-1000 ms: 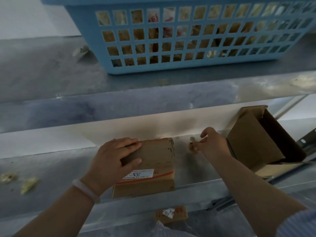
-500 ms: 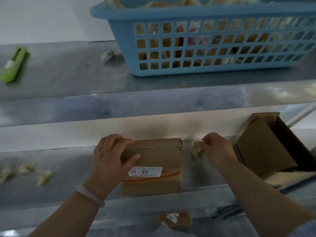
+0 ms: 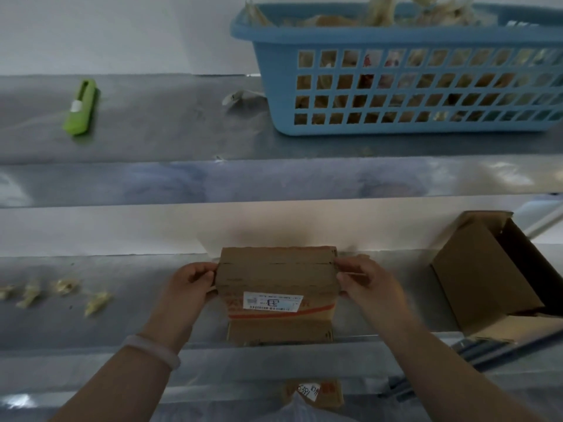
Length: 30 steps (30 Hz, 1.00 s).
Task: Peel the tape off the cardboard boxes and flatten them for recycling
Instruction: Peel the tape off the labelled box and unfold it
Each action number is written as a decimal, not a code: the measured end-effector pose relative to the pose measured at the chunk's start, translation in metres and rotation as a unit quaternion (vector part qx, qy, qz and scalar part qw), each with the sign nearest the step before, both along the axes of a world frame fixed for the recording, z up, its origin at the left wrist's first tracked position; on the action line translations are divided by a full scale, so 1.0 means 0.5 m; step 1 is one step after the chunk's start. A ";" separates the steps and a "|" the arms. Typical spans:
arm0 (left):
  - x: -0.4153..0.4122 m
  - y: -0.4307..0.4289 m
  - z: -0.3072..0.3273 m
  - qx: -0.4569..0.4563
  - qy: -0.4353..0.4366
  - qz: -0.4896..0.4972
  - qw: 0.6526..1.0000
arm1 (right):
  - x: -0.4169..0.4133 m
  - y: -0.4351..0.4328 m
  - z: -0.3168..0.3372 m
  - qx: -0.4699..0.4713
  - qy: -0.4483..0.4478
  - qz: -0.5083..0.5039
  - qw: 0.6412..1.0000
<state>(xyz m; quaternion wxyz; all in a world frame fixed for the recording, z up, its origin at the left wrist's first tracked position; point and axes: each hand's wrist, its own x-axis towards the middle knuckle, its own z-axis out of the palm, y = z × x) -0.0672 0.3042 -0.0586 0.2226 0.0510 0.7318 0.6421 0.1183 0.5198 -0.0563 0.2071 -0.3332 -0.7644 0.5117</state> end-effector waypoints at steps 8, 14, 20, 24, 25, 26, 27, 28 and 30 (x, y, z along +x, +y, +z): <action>-0.009 -0.012 0.023 0.030 -0.043 -0.105 0.993 | -0.001 0.000 0.023 -0.216 0.045 -0.041 0.974; -0.040 -0.016 0.034 -0.076 0.061 -0.210 0.973 | -0.019 0.037 0.039 -0.158 -0.104 0.045 0.981; -0.065 0.017 0.031 -0.235 0.211 -0.275 0.908 | -0.053 0.065 0.073 0.066 -0.215 0.162 0.961; -0.057 0.028 0.019 -0.209 0.298 -0.147 0.920 | -0.062 0.068 0.078 0.149 -0.216 0.186 0.947; -0.055 0.028 0.013 -0.200 0.309 -0.125 0.921 | -0.063 0.069 0.074 0.151 -0.217 0.187 0.946; -0.054 0.025 0.006 -0.180 0.313 -0.108 0.926 | -0.062 0.069 0.069 0.150 -0.217 0.187 0.946; -0.052 0.022 0.000 -0.154 0.308 -0.095 0.934 | -0.062 0.069 0.065 0.145 -0.216 0.184 0.948; -0.051 0.019 -0.004 -0.127 0.303 -0.088 0.940 | -0.061 0.069 0.062 0.136 -0.216 0.179 0.950; -0.050 0.013 -0.009 -0.103 0.318 -0.083 0.939 | -0.061 0.070 0.059 0.129 -0.217 0.178 0.951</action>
